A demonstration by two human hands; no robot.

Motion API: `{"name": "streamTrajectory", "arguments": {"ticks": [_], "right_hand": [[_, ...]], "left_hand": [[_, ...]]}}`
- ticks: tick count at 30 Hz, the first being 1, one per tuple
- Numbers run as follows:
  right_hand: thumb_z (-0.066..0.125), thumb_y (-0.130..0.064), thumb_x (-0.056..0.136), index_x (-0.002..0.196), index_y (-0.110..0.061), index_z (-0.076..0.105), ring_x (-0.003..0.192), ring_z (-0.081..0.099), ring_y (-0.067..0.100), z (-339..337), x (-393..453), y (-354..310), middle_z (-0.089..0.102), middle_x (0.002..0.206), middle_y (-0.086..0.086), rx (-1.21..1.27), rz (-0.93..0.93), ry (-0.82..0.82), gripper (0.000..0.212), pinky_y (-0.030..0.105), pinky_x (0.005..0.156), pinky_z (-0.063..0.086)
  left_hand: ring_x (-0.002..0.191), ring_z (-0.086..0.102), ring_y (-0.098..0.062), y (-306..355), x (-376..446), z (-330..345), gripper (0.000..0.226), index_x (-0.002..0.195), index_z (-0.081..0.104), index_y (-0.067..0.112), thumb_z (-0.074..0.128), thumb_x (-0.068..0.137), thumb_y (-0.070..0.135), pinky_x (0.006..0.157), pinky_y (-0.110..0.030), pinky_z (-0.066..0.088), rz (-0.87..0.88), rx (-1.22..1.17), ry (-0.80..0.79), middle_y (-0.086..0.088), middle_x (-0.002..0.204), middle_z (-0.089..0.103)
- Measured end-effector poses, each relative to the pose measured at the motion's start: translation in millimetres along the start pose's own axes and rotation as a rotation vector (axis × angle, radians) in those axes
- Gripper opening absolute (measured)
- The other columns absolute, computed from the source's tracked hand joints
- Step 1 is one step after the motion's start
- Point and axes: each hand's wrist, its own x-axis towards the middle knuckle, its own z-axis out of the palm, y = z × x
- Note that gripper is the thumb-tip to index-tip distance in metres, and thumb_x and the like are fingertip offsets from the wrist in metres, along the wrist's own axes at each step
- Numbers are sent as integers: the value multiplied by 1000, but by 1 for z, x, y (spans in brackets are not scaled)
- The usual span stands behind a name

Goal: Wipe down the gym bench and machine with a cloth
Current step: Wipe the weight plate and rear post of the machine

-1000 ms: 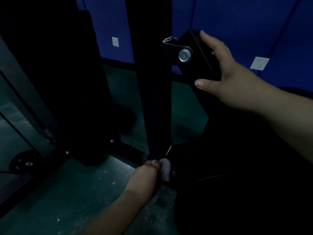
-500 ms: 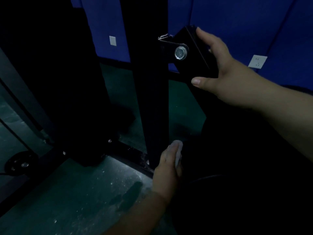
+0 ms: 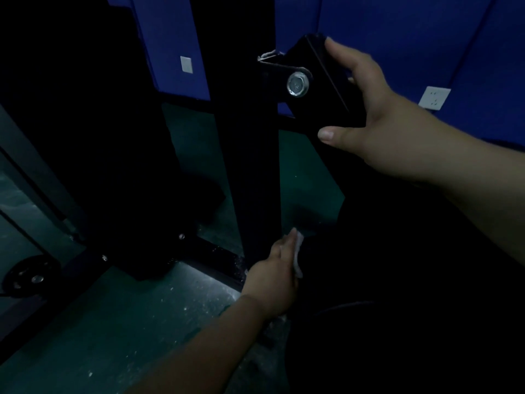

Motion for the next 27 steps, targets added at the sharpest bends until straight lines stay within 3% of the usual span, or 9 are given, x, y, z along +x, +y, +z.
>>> {"name": "streamTrajectory", "arguments": {"ticks": [3,5,8,11,16,19,21,24,27], "right_hand": [[63,-16,89,144,-51,8,100,29,-27,0,1,0,27,118,-31,7,-3,7,86,-13,75,30],[63,-16,89,145,-50,7,101,35,-22,0,1,0,27,118,-32,5,2,2,86,-11,77,32],[63,-16,89,146,-49,7,115,38,-13,0,1,-1,28,128,-26,3,1,0,86,-2,88,32],[62,-16,89,146,-48,7,115,36,-16,0,0,0,29,128,-26,1,-4,-1,85,-5,87,32],[62,-15,90,145,-48,6,109,41,-14,0,1,0,30,125,-25,8,-1,-5,85,-9,80,34],[62,-15,90,145,-48,7,115,39,-11,0,0,0,29,128,-24,15,0,-3,85,-4,88,33],[62,-15,89,145,-49,7,110,41,-15,0,1,0,30,127,-25,8,-3,-1,85,-7,83,33],[62,-15,89,146,-47,8,107,37,-21,0,1,0,31,126,-27,12,-4,-6,85,-10,80,33],[63,-16,89,146,-47,8,108,39,-19,-1,0,0,33,126,-28,18,1,-4,85,-9,82,33]], "left_hand": [[102,60,-31,-3,-1,1,83,151,-8,29,50,92,27,65,-33,51,47,19,-23,-3,158,4],[91,64,-25,-5,-3,5,82,152,3,27,55,89,31,58,-29,51,55,94,76,-2,159,2],[72,65,-16,-6,-9,13,87,151,18,24,67,79,30,44,-22,47,129,49,211,0,155,21],[67,65,-14,-12,-10,15,84,148,24,26,69,77,27,43,-23,49,188,10,197,6,151,30],[97,64,-17,-11,0,6,76,150,14,28,54,86,28,68,-25,52,76,-5,77,16,157,12],[108,60,-27,-2,11,-3,76,151,10,24,53,88,28,81,-28,47,-22,9,-33,9,159,10],[116,55,-30,2,20,-9,79,151,8,20,54,88,30,89,-33,47,-40,69,-96,2,158,15],[119,53,-31,2,22,-13,82,152,8,19,56,86,31,92,-34,48,-33,114,-145,-1,156,19],[112,57,-30,0,11,-12,83,152,5,19,56,87,30,84,-30,46,-19,105,-126,2,158,15]]}}
